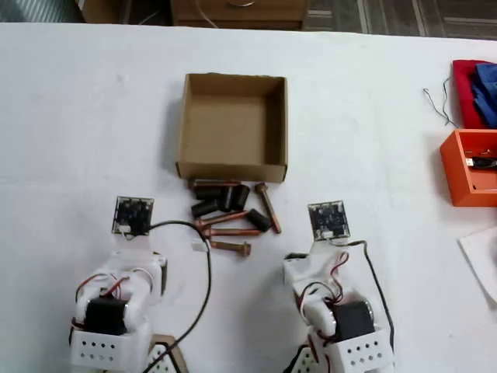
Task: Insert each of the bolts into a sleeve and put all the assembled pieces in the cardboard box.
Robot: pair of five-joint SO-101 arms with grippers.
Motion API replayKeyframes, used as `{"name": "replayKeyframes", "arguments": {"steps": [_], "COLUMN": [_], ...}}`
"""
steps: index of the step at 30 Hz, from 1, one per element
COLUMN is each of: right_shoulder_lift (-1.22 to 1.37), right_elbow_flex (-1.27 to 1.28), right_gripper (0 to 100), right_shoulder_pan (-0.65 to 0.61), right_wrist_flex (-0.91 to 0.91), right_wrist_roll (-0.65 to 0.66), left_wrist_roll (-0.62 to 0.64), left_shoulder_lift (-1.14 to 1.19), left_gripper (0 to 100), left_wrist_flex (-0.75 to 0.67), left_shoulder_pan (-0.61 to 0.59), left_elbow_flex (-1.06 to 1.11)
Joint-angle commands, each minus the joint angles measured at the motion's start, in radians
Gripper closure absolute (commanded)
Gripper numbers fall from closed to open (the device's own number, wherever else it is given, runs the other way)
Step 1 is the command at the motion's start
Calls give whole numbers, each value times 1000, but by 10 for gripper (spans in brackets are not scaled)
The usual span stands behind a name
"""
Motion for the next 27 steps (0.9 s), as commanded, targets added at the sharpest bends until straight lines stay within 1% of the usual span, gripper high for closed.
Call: {"name": "replayKeyframes", "arguments": {"steps": [1,5,8,12,17,22,24,27], "right_shoulder_lift": [-5,-7,-7,-1,4,7,39,159], "right_elbow_flex": [9,-5,-52,-183,-377,-545,-611,-749], "right_gripper": [978,978,978,978,978,978,978,978], "right_shoulder_pan": [-65,-73,-81,-71,-79,-79,-79,-73], "right_wrist_flex": [-77,-200,-239,-228,-128,-68,-65,-44], "right_wrist_roll": [8,9,68,120,120,117,115,114], "left_wrist_roll": [2,2,2,2,2,2,2,2], "left_shoulder_lift": [-21,-21,-21,-21,-21,-21,-21,-21], "left_gripper": [974,974,974,974,974,974,974,974], "left_wrist_flex": [3,3,3,3,3,3,3,3], "left_shoulder_pan": [12,12,12,12,12,12,12,12], "left_elbow_flex": [19,19,19,19,19,19,19,19]}}
